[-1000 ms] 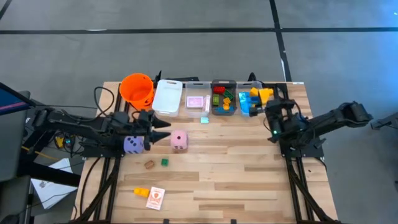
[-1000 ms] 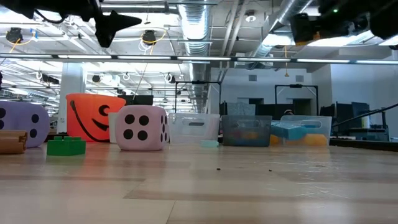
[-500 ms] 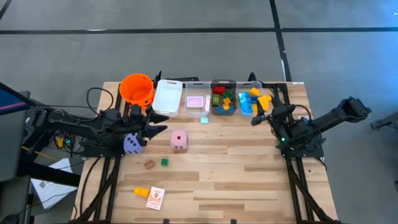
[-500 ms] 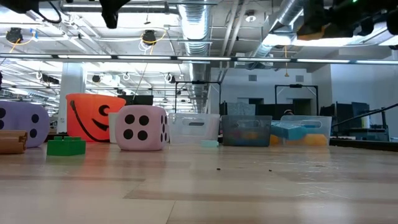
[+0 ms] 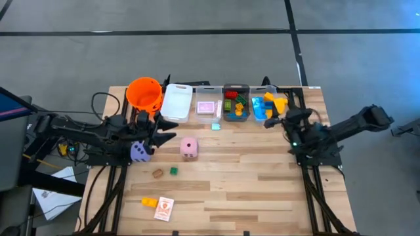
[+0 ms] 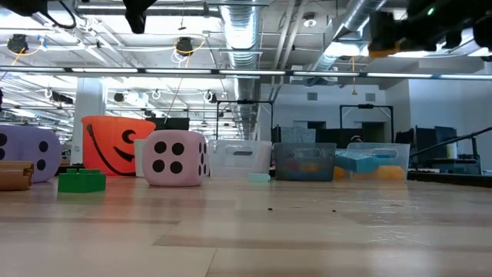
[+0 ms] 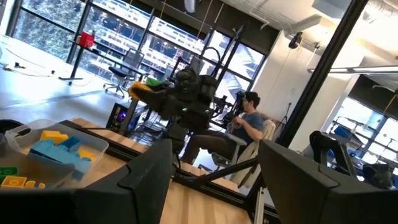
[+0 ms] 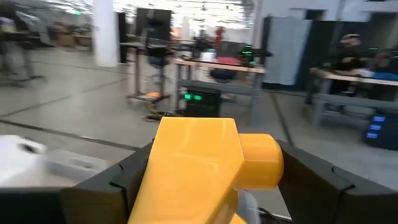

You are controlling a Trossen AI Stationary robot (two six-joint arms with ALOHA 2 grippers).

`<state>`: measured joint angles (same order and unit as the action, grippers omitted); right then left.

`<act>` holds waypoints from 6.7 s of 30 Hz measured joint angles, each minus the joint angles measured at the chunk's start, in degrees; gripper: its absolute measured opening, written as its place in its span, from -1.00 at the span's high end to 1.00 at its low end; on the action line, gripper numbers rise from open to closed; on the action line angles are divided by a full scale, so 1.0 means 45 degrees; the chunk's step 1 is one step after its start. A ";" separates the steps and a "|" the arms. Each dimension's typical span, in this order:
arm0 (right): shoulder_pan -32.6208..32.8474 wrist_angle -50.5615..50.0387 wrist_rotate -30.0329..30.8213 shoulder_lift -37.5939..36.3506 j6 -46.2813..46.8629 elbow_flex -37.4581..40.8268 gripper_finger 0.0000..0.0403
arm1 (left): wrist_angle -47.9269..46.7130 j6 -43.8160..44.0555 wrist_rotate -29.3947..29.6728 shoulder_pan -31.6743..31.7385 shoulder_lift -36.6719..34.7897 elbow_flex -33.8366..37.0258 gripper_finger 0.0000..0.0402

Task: Pick & Place Toys
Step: Put the big yellow game piece into the right transparent bin, then put the small brown game piece into the black bin

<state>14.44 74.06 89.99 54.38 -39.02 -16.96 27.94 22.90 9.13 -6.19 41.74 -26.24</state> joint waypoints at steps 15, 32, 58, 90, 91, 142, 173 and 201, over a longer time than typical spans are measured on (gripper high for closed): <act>-0.2718 -0.0463 0.0007 0.2093 0.2113 0.0289 -0.32 | -0.0015 0.0007 0.0000 -0.0264 0.0000 0.0000 -0.15; -0.5416 -0.1987 -0.2508 0.6585 0.6825 0.0294 -0.45 | -0.0024 0.0015 -0.0447 -0.0264 0.0000 0.0000 -0.15; -0.1355 -0.5020 -1.6342 0.6098 1.2236 -0.0164 -0.55 | -0.0809 -0.0422 -0.0471 -0.0264 0.0000 -0.0005 -0.15; 0.1426 -0.1411 -1.4657 1.1884 1.2006 -0.2696 -0.54 | -0.6751 -0.3164 -0.2624 -0.0269 0.0000 -0.0010 0.87; 0.1469 -0.1304 -1.4657 1.2350 1.1948 -0.2990 -0.54 | -0.6751 -0.2779 -0.2850 -0.0269 0.0000 -0.0010 0.83; 0.0879 -0.7414 -1.6997 1.4516 0.8210 -0.9124 -0.54 | -1.3570 0.7317 -0.5335 -0.3037 0.3216 -0.0025 0.11; 0.0884 -0.8387 -1.7032 1.4501 0.9388 -0.9115 -0.54 | -1.2811 0.4943 -0.2118 -0.3071 0.3269 0.0029 0.18; 0.0957 -0.8476 -1.7032 1.4501 0.9473 -0.9115 -0.54 | -1.4005 0.6052 -0.1960 -0.3076 0.3226 0.0406 -0.48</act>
<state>18.74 35.91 13.34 119.63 3.61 -57.98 -35.08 50.13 0.31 -20.03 56.25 -24.41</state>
